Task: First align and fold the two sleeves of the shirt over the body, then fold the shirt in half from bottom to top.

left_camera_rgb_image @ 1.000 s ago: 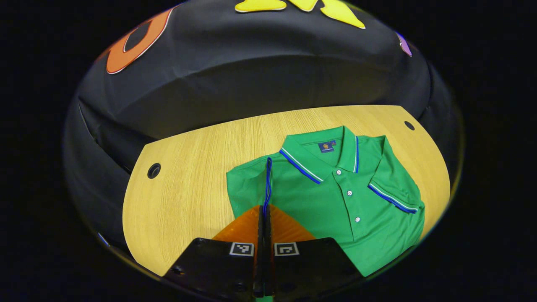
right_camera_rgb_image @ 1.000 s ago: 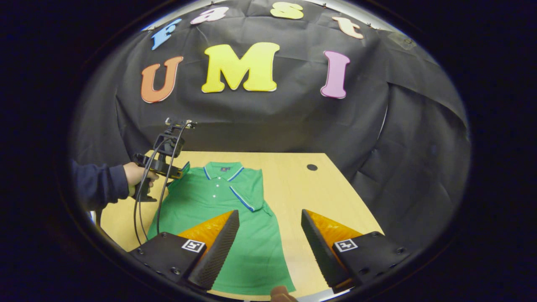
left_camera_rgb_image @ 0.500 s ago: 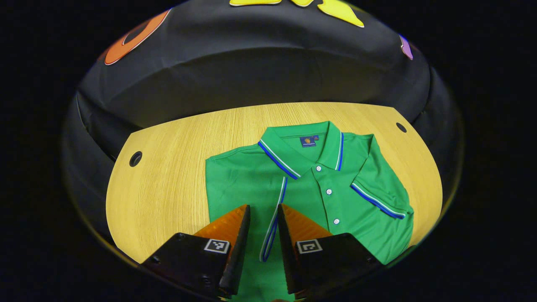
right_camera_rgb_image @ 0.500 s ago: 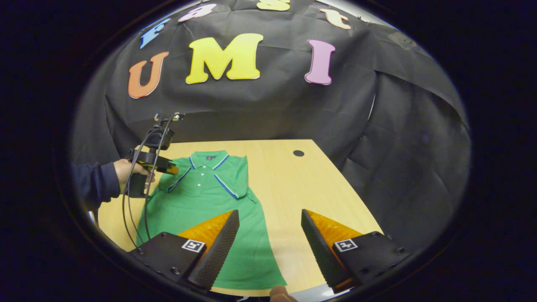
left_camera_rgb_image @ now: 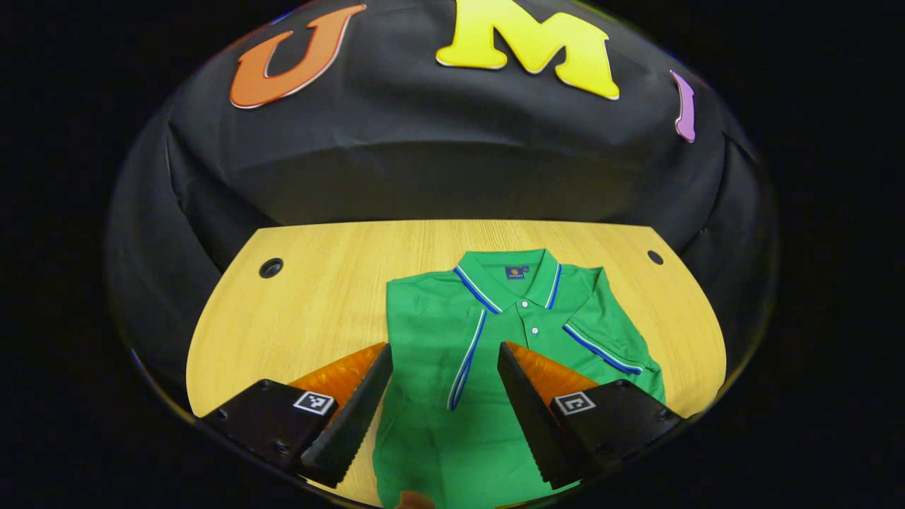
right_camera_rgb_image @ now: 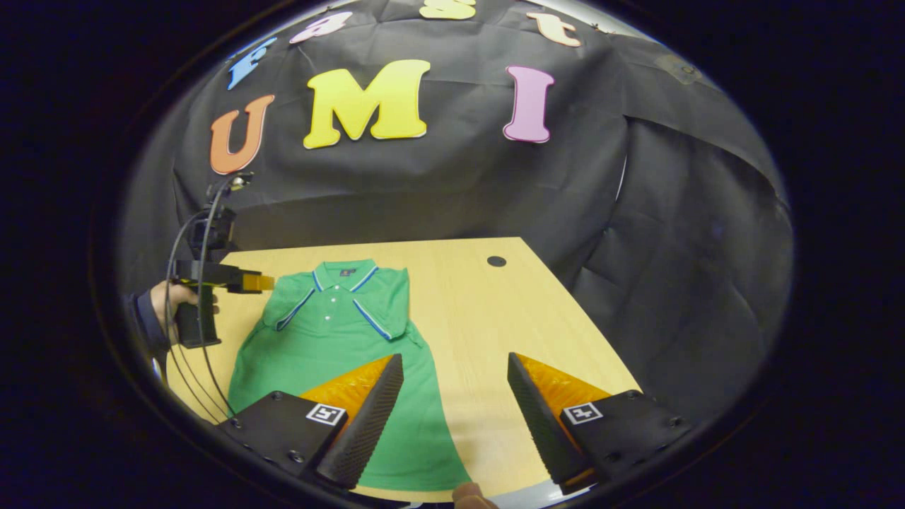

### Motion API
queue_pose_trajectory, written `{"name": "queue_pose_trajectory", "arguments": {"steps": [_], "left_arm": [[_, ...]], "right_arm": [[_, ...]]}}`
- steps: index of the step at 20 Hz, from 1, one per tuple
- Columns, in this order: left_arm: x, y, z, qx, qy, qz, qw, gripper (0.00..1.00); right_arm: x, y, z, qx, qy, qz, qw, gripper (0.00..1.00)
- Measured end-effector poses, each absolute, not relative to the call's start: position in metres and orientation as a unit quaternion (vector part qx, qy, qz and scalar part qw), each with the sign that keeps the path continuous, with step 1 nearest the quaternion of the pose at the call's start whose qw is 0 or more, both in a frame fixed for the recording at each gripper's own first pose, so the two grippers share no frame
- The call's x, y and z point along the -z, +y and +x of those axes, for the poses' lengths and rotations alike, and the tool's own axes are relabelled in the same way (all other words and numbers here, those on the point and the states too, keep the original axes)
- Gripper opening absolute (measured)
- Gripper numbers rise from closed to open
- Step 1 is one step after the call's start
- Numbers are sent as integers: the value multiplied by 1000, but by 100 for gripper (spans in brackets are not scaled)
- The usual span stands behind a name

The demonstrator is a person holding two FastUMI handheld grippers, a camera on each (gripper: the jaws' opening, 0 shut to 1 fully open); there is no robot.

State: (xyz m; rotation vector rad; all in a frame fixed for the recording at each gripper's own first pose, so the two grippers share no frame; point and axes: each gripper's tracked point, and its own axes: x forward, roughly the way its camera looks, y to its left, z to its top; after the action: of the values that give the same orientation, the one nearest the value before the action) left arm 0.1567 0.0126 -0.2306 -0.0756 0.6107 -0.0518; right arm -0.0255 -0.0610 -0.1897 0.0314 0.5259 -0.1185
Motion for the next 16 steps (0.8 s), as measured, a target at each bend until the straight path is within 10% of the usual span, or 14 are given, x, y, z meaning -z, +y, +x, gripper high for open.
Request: {"name": "queue_pose_trajectory", "arguments": {"steps": [16], "left_arm": [[356, 68, -117, -17, 526, -101, 844, 98]], "right_arm": [[347, -60, -85, 9, 503, 2, 864, 94]]}}
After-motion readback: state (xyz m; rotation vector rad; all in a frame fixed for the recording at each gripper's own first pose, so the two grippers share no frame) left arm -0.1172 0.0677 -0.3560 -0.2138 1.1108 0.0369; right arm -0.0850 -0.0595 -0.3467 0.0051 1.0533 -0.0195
